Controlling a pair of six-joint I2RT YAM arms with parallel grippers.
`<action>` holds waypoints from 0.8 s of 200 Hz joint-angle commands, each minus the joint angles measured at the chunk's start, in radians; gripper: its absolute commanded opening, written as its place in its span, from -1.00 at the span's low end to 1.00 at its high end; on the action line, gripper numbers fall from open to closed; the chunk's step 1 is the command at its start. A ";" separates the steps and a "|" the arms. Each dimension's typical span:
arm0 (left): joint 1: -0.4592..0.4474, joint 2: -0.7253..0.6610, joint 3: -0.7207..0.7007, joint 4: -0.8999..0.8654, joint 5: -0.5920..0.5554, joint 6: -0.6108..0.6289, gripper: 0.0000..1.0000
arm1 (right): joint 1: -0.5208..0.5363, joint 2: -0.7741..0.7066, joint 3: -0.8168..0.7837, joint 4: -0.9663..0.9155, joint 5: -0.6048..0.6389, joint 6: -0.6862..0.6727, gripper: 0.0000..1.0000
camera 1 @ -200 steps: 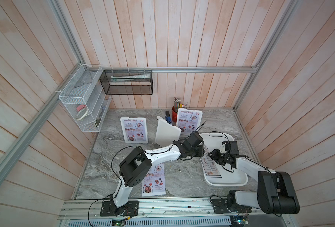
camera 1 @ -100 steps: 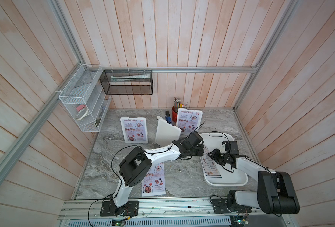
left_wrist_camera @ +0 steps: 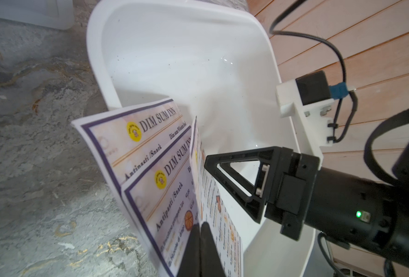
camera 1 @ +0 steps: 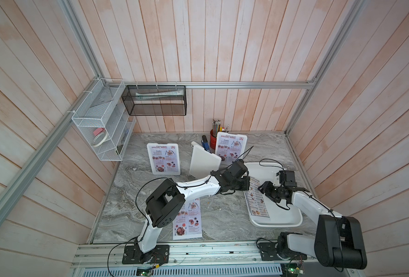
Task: Replace the menus in the menu holders
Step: Pick up the menu from the storage box, then adjust the menu at the storage box.
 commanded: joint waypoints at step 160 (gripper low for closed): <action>0.085 -0.391 -0.038 -0.151 -0.076 0.118 -1.00 | 0.125 0.039 -0.003 0.141 -0.162 0.093 -0.15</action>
